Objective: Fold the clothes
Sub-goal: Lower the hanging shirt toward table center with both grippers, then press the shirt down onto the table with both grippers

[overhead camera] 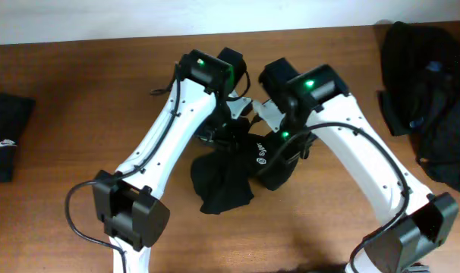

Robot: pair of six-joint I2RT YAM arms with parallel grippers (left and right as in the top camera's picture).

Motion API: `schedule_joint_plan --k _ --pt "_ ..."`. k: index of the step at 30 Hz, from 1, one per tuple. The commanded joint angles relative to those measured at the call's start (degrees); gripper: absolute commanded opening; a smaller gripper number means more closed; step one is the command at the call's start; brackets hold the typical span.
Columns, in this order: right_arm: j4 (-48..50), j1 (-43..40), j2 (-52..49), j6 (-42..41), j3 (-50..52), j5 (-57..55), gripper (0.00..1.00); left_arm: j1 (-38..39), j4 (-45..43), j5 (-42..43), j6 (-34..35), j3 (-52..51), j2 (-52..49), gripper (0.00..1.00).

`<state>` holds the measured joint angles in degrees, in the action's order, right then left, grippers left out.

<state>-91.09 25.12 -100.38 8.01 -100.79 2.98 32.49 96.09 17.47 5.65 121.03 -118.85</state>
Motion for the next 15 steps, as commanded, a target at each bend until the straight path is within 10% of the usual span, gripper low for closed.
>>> schedule_joint_plan --k 1,15 --pt "-0.2 -3.2 1.7 -2.6 0.3 -0.5 0.04 0.9 0.5 -5.9 0.8 -1.9 0.8 0.00" --pt "19.3 -8.5 1.6 -0.7 12.0 0.5 0.04 -0.4 -19.8 -15.7 0.7 -10.6 0.7 0.00"
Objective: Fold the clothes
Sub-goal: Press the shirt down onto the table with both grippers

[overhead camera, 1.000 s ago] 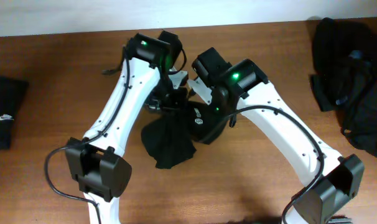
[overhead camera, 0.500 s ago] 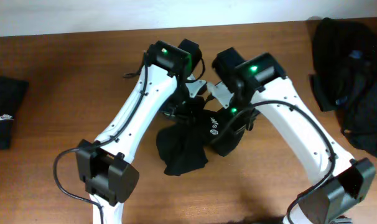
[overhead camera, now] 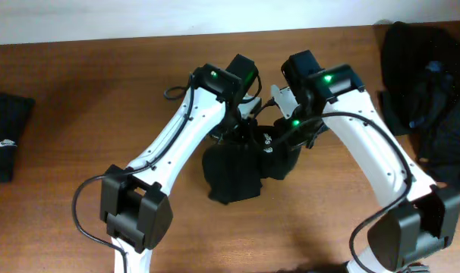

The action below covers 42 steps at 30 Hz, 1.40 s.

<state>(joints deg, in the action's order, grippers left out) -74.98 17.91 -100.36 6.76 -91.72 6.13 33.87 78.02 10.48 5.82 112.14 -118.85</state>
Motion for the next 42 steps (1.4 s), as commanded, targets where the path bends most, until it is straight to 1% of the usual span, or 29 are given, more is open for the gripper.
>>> schedule_joint_plan --k 1,4,6,8,9,10,11,13,14,16,17,18,20,22,23,24,26,28,30,31,33,36,38,40,41,42 --pt "5.9 -1.3 1.5 1.3 4.1 -2.7 0.04 -1.8 -3.3 -9.5 0.5 -2.3 0.7 0.01" --pt "14.3 -1.5 1.5 2.0 6.9 -3.5 0.04 -1.8 -9.4 -12.0 0.5 -4.2 0.4 0.01" --pt "19.2 -1.6 1.3 2.0 8.2 -4.9 0.04 -1.8 -13.5 -13.7 0.5 -5.1 0.1 0.09" --pt "22.7 -1.6 0.9 2.0 8.7 -5.7 0.04 -1.8 -17.3 -16.0 0.5 -5.6 -0.4 0.20" --pt "24.3 -1.6 0.5 2.0 8.8 -5.7 0.04 -1.8 -18.8 -16.9 0.5 -5.6 -0.8 0.36" --pt "25.7 -1.6 -0.2 2.0 8.9 -5.7 0.04 -1.8 -20.0 -17.6 0.2 -5.6 -1.2 0.56" --pt "27.0 -1.6 -0.6 2.0 8.9 -5.7 0.04 -1.8 -21.3 -18.0 -0.5 -5.6 -1.6 0.67" --pt "29.9 -1.6 -2.0 2.0 9.0 -5.7 0.04 -1.9 -23.7 -18.1 -2.2 -5.6 -2.8 0.77" --pt "31.5 -1.6 -2.8 2.0 9.1 -5.7 0.05 -2.0 -25.0 -18.1 -3.1 -5.6 -3.3 0.78" --pt "35.1 -1.6 -4.7 2.0 9.2 -5.9 0.10 -2.3 -28.1 -18.1 -4.4 -5.6 -4.3 0.78" --pt "36.6 -1.6 -5.5 1.9 9.2 -6.2 0.21 -2.6 -29.6 -18.1 -4.4 -5.6 -4.5 0.78" --pt "38.5 -1.6 -6.6 1.9 9.2 -7.0 0.27 -2.8 -30.7 -18.1 -4.4 -5.5 -4.5 0.78" --pt "41.5 -1.6 -8.5 1.7 9.2 -8.2 0.33 -3.2 -31.8 -18.1 -4.4 -4.6 -4.2 0.78" --pt "43.9 -1.7 -10.4 1.7 9.2 -8.3 0.60 -3.3 -31.6 -18.1 -4.4 -2.8 -4.1 0.78" --pt "44.7 -1.9 -11.4 1.7 9.2 -8.3 0.70 -3.3 -31.5 -18.1 -4.4 -1.9 -4.0 0.79" --pt "45.7 -2.2 -12.5 1.7 9.2 -8.4 0.74 -3.3 -31.4 -18.2 -4.4 -1.1 -3.9 0.79" --pt "47.4 -2.8 -14.3 0.9 9.2 -8.3 0.77 -3.3 -31.5 -20.8 -4.4 0.5 -3.3 0.80" --pt "48.9 -3.7 -15.2 0.2 9.2 -8.3 0.83 -3.4 -31.5 -26.1 -5.1 3.0 -2.6 0.81" --pt "49.7 -4.5 -14.7 0.2 8.9 -8.3 0.85 -3.3 -31.3 -28.7 -6.5 6.0 -1.9 0.82" --pt "49.9 -4.9 -14.1 0.2 8.4 -8.3 0.86 -3.3 -31.1 -28.7 -7.0 7.6 -1.4 0.82" --pt "49.9 -5.6 -12.6 0.2 6.8 -8.3 0.98 -3.3 -30.0 -28.4 -7.0 10.4 -0.4 0.82" --pt "49.7 -6.5 -10.2 0.2 3.5 -8.3 0.99 -3.2 -27.2 -24.6 -5.7 12.3 0.9 0.82" --pt "47.6 -7.0 -9.0 0.2 1.0 -8.3 0.99 -3.3 -22.7 -19.6 -2.0 12.3 1.1 0.82" --pt "42.4 -7.2 -8.6 -0.6 -1.9 -8.3 0.99 -3.3 -16.8 -12.4 0.5 12.0 0.9 0.76" --pt "36.9 -7.2 -8.6 -2.1 -4.3 -8.3 0.99 -3.3 -13.0 -7.6 0.6 11.5 0.9 0.62" --pt "33.7 -7.2 -8.6 -3.1 -5.4 -8.3 0.99 -3.1 -10.8 -5.2 0.6 11.1 0.9 0.54"
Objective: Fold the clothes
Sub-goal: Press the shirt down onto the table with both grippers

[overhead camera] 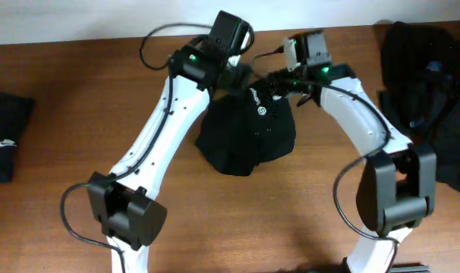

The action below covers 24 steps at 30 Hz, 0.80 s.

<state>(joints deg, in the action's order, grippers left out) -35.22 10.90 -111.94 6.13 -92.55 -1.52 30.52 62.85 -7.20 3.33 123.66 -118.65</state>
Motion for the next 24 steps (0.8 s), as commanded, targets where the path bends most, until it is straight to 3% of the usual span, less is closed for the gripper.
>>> schedule_joint_plan --k 1,3,4,5,9,10,16,24 --pt "-9.9 -0.2 3.0 -3.3 -5.6 -0.3 0.99 0.4 6.2 14.1 3.1 -0.8 0.7 0.39" --pt "-17.8 0.0 3.0 -3.9 -7.3 2.8 1.00 1.0 9.7 15.0 3.1 -1.0 0.6 0.19" --pt "-19.8 0.0 3.0 -3.9 -7.3 5.0 0.96 1.3 10.7 14.9 3.1 -1.1 0.5 0.15" --pt "-22.2 0.0 2.9 -3.9 -7.2 8.2 0.87 1.6 11.3 14.9 3.1 -1.4 0.5 0.13" --pt "-24.4 0.0 2.2 -3.8 -4.6 15.8 0.30 2.9 11.1 15.0 4.5 -4.9 0.5 0.12" --pt "-24.3 0.0 1.9 -3.9 -3.6 16.6 0.22 3.2 10.9 15.0 5.1 -5.9 0.5 0.10" --pt "-19.6 0.0 0.9 -3.4 1.5 17.6 0.06 4.1 8.8 20.3 6.5 -12.3 0.5 0.03" --pt "-9.6 0.0 0.0 -3.5 5.2 17.6 0.04 4.2 2.3 20.5 9.7 -17.3 0.5 0.01"
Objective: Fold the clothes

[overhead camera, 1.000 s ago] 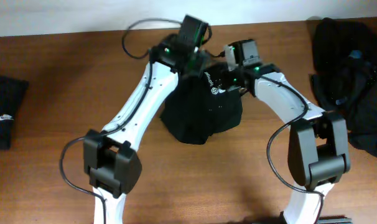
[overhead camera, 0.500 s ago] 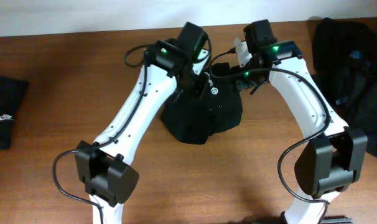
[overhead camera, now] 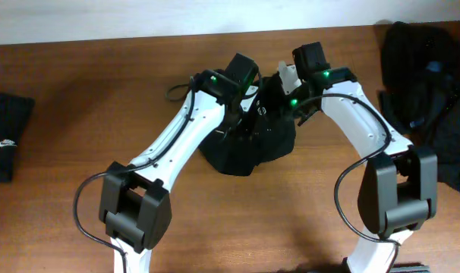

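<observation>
A black garment [overhead camera: 254, 149] with a small white logo [overhead camera: 259, 111] lies bunched in the middle of the wooden table [overhead camera: 93, 83]. Its far edge is drawn up between my two grippers. My left gripper [overhead camera: 244, 105] is at that edge's left end, shut on the cloth. My right gripper [overhead camera: 286, 92] is at the right end, also shut on it. Arms and cloth hide most of the fingers.
A folded black garment [overhead camera: 4, 138] with a white logo lies at the left table edge. A heap of dark clothes [overhead camera: 429, 91] covers the right end. Bare wood runs along the near side of the table.
Both grippers have come back from the far edge of the table toward the middle, still holding the garment. The cloth, spread wider before, is more bunched and narrower.
At first both grippers were low over a crumpled black bundle at mid-table. Then they sat a little farther back with the bundle. Later they were near the far edge with the garment stretched and its logo showing. Now they are nearer again, cloth gathered.
</observation>
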Robot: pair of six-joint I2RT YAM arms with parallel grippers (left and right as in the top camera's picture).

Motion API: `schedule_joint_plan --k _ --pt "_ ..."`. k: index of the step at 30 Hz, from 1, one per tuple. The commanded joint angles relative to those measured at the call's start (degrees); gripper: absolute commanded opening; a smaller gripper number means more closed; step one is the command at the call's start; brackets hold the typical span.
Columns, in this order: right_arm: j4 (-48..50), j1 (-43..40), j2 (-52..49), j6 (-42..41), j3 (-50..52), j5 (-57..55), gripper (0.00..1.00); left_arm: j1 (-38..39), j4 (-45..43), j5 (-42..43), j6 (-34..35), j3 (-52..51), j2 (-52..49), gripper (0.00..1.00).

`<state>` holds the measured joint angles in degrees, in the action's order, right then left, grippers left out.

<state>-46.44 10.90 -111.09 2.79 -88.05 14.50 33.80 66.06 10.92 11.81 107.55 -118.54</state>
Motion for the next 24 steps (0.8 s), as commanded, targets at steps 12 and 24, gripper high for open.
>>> schedule_joint_plan --k 12,24 --pt "8.0 0.0 -6.3 -0.3 0.9 1.6 0.04 0.9 -8.5 2.4 1.9 -7.5 0.4 0.00" --pt "13.4 0.0 -8.3 -0.3 0.9 1.4 0.04 0.4 -19.0 -6.3 1.9 -16.9 0.2 0.01"
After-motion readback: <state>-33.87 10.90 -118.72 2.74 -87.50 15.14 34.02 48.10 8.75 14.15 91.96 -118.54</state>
